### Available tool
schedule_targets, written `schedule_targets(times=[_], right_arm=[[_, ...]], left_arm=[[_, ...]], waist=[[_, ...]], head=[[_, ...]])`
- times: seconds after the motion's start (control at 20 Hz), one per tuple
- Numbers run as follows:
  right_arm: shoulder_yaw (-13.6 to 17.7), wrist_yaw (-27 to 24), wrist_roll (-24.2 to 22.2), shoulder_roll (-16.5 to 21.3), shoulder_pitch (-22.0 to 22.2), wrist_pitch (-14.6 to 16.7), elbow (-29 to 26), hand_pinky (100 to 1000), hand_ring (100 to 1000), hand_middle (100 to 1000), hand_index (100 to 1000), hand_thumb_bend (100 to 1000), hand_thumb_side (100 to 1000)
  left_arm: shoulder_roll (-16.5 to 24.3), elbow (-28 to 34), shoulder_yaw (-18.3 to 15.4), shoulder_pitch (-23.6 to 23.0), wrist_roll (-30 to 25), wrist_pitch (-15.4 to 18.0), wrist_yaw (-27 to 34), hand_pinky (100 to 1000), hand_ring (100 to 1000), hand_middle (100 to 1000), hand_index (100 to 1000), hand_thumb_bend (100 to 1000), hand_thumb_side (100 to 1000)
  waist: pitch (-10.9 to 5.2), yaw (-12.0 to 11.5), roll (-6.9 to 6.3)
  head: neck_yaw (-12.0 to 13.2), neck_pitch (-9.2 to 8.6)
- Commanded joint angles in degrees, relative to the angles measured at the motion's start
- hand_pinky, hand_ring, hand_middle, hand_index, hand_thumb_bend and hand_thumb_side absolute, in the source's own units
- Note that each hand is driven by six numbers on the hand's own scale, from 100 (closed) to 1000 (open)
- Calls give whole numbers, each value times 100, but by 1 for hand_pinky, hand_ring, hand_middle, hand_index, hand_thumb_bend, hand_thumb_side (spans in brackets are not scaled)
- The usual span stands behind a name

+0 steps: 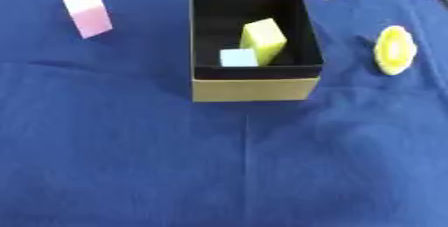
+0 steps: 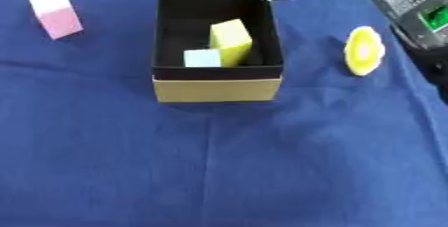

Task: Pick up objects on the table and place them in the box.

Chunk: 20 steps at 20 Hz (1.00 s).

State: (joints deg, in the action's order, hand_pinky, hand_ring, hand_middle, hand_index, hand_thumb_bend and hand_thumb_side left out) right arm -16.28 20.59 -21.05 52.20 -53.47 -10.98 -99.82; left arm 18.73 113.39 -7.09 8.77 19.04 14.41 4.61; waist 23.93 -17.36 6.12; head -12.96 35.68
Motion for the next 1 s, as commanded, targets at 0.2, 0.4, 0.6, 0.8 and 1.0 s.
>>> schedule_targets(times=[0.2, 0.4, 0.6, 0.8, 1.0], right_arm=[[-153, 433, -188, -128, -119, 195, 415, 804, 773, 607, 704, 410, 100], [-209, 464, -455, -170, -127, 348, 465, 824, 838, 730, 797, 391, 100], [-187, 480, -758, -161, -115, 449, 489, 833, 861, 761, 821, 387, 100], [-87, 415, -762, -72, -53, 480, 428, 830, 847, 737, 803, 387, 100], [116, 198, -799, 319, 337, 550, 165, 838, 846, 735, 795, 393, 100]], left_arm=[[119, 120, -12, 70, -22, 14, 41, 774, 564, 521, 809, 174, 648], [121, 120, -11, 68, -30, 9, 44, 774, 564, 521, 809, 174, 647], [129, 120, -18, 56, -30, 8, 43, 774, 564, 521, 809, 175, 645], [141, 120, -33, 18, -21, 1, 36, 775, 564, 521, 809, 175, 641], [162, 120, -70, -39, 11, -3, 8, 775, 565, 521, 809, 176, 637]], waist=[[-59, -65, -20], [-74, -67, -26], [-108, -60, -39], [-166, -6, -68], [-237, 147, -91]], head=[[-66, -97], [-53, -81], [-49, -74], [-18, -37], [73, 31]])
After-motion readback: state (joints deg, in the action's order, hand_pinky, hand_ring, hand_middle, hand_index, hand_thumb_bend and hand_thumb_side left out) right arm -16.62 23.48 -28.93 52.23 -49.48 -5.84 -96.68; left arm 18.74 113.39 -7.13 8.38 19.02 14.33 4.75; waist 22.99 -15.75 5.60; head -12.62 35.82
